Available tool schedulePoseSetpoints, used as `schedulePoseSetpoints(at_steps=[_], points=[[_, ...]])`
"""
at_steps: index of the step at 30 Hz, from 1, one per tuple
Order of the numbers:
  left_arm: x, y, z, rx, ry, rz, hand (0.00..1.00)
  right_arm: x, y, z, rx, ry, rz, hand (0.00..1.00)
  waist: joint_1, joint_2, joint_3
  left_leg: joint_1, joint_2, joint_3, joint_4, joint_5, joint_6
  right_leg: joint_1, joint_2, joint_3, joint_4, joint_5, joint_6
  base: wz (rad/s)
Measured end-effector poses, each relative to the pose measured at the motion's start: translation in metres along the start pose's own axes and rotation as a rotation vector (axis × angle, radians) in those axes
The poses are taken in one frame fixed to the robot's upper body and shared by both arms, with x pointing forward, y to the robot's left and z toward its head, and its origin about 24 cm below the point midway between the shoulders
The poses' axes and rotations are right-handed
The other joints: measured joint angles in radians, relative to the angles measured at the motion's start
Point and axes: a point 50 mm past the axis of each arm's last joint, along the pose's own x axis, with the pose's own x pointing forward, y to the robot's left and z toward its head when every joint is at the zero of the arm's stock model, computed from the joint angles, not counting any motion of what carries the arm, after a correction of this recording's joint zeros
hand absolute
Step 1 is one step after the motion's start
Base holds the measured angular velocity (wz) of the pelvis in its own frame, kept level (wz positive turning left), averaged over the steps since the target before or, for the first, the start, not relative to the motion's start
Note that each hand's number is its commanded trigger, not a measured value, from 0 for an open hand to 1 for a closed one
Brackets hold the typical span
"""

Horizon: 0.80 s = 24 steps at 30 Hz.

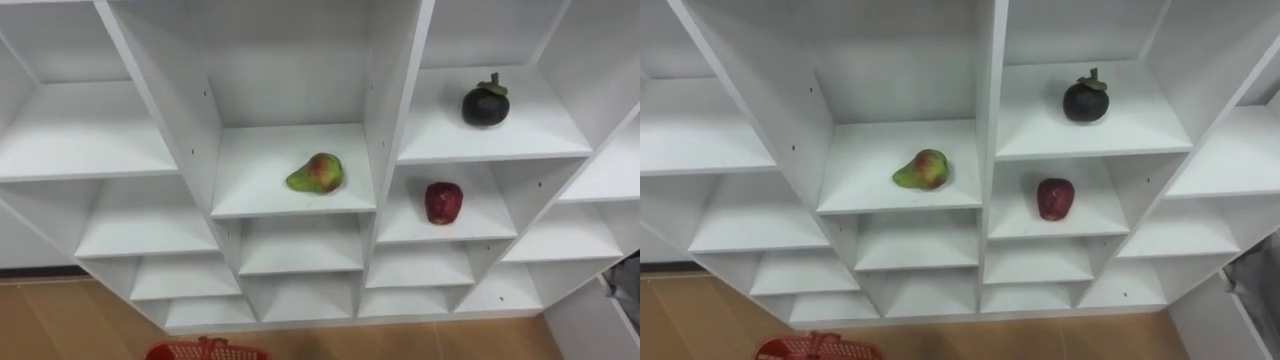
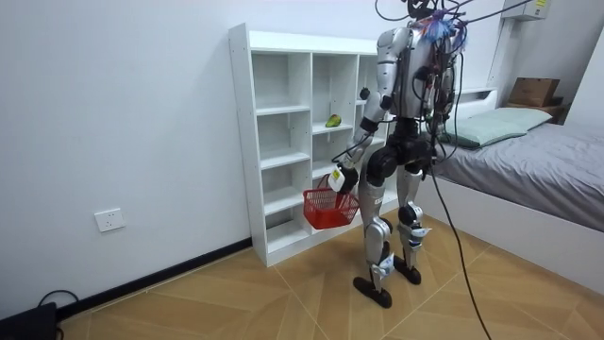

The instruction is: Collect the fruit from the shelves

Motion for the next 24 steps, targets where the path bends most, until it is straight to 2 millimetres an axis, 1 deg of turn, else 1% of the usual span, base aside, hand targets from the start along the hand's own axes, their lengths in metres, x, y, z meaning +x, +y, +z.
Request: schedulePoseSetpoints(at_steps=[3,5,6,7,8,9,10,11,13,14,16,19,23,24], points=[[0.0,0.0,0.0,0.0,-0.002,0.003,1.0,-0.003,0.0,0.006,-0.003,-0.061,-0.027,0.0,0.0,-0.003,-0.0011,0.002,0.0,0.006,0.0,0.0,0.0,-0.001,0.0,0.006,-0.002,0.0,0.0,-0.06],[0.0,0.0,0.003,0.003,-0.014,0.01,1.0,-0.007,0.0,0.016,-0.018,-0.136,-0.029,0.0,-0.003,-0.003,-0.0013,0.004,0.0,0.008,0.0,0.0,0.0,-0.003,0.0,0.01,-0.001,0.0,0.0,-0.08],[0.0,0.0,0.005,0.008,-0.022,0.015,1.0,-0.01,0.0,0.025,-0.021,-0.188,-0.029,0.0,-0.004,-0.004,-0.0016,0.006,0.0,0.01,0.001,0.0,0.0,-0.003,0.0,0.014,0.0,0.0,0.0,-0.11],[0.0,0.0,0.007,0.014,-0.034,0.015,1.0,-0.015,0.0,0.038,-0.018,-0.262,-0.034,0.0,-0.004,-0.006,-0.0021,0.007,0.0,0.013,0.001,0.0,0.0,-0.004,0.0,0.018,0.001,0.0,0.0,-0.1],[0.0,0.0,0.009,0.02,-0.04,0.014,1.0,-0.018,0.0,0.046,-0.02,-0.304,-0.04,0.0,-0.006,-0.006,-0.0019,0.007,0.0,0.015,0.001,0.0,0.0,-0.005,0.0,0.019,0.001,0.001,0.0,-0.07],[0.001,0.0,0.011,0.024,-0.05,0.014,1.0,-0.024,0.0,0.061,-0.021,-0.385,-0.051,0.0,-0.012,-0.007,-0.0015,0.007,0.0,0.019,0.001,0.0,0.0,-0.005,0.0,0.02,0.0,0.001,0.001,0.0],[0.001,0.0,0.012,0.024,-0.053,0.013,1.0,-0.027,0.001,0.068,-0.013,-0.42,-0.057,0.0,-0.017,-0.008,-0.0014,0.008,0.0,0.022,0.001,0.0,0.0,-0.005,0.0,0.021,-0.001,0.001,0.001,-0.05],[0.001,-0.001,0.012,0.024,-0.055,0.011,1.0,-0.033,0.002,0.084,0.005,-0.492,-0.064,0.0,-0.024,-0.01,-0.0016,0.01,0.0,0.025,0.001,0.0,0.0,-0.006,0.0,0.024,-0.001,0.001,0.001,-0.12],[0.0,-0.002,0.013,0.028,-0.069,0.004,1.0,-0.051,0.0,0.111,0.054,-0.64,-0.08,0.0,-0.026,-0.008,-0.0017,0.013,0.0,0.035,0.001,0.0,0.0,-0.009,0.0,0.038,0.0,0.003,0.002,-0.15],[0.0,-0.002,0.013,0.032,-0.069,0.002,1.0,-0.055,0.0,0.117,0.063,-0.671,-0.084,0.0,-0.027,-0.008,-0.0017,0.013,0.0,0.036,0.0,0.0,0.0,-0.009,0.0,0.039,0.001,0.003,0.003,-0.06],[0.0,-0.004,0.014,0.043,-0.077,-0.004,1.0,-0.07,-0.001,0.138,0.105,-0.789,-0.096,0.0,-0.026,-0.006,-0.001,0.009,0.0,0.037,-0.001,0.0,0.0,-0.019,0.002,0.043,0.005,0.003,0.002,-0.04],[-0.001,-0.006,0.014,0.051,-0.093,-0.013,1.0,-0.087,0.0,0.154,0.124,-0.904,-0.099,0.0,-0.027,-0.002,-0.0009,0.004,0.001,0.037,-0.003,-0.001,0.002,-0.023,0.004,0.043,0.005,0.004,0.002,0.0],[-0.001,-0.007,0.014,0.056,-0.103,-0.017,1.0,-0.1,0.002,0.168,0.146,-1.005,-0.098,0.0,-0.024,0.007,0.0002,-0.001,0.002,0.047,-0.006,-0.001,0.002,-0.035,0.005,0.054,0.017,0.006,0.001,-0.07],[-0.001,-0.007,0.014,0.057,-0.102,-0.018,1.0,-0.102,0.002,0.172,0.135,-1.026,-0.109,0.0,-0.024,0.01,-0.0013,-0.003,0.002,0.048,-0.006,-0.001,0.002,-0.034,0.005,0.056,0.02,0.006,0.001,-0.07]])
